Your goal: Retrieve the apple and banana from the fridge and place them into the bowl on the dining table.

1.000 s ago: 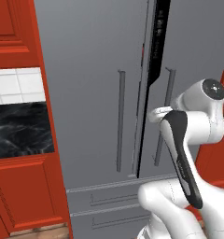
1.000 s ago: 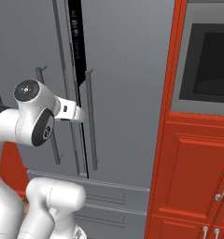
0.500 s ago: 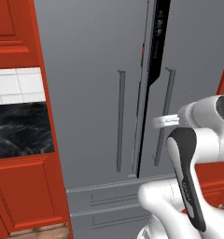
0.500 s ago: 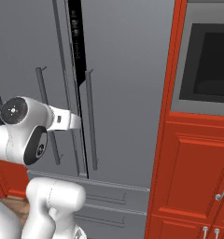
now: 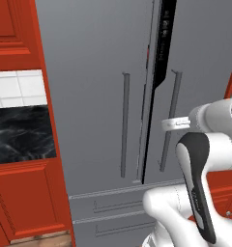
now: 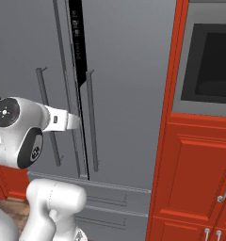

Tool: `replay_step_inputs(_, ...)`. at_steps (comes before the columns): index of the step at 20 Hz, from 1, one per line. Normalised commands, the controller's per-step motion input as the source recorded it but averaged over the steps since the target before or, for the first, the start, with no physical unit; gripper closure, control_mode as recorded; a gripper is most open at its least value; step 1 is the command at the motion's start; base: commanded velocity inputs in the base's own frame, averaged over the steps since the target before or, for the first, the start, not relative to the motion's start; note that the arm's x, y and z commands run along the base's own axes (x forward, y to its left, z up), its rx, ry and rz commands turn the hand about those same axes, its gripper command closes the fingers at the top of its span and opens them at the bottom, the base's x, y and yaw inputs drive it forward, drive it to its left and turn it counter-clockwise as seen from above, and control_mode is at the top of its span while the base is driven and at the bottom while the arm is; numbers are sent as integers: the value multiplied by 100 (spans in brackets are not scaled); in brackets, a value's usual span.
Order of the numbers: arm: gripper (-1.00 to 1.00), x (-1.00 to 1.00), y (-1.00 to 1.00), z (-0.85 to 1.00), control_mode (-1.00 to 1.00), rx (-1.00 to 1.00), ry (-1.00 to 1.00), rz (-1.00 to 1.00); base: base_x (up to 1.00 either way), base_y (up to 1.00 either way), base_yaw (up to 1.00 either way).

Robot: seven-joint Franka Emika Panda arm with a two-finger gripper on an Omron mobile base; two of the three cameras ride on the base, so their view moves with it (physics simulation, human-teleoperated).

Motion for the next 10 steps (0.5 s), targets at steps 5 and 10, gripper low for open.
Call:
replay_step_inputs(5,-100,-24,0,-10,-100,0,-1,0,0,0,0)
replay_step_inputs(10,-100,-47,0,-14,-100,0,0,0,0,0,0)
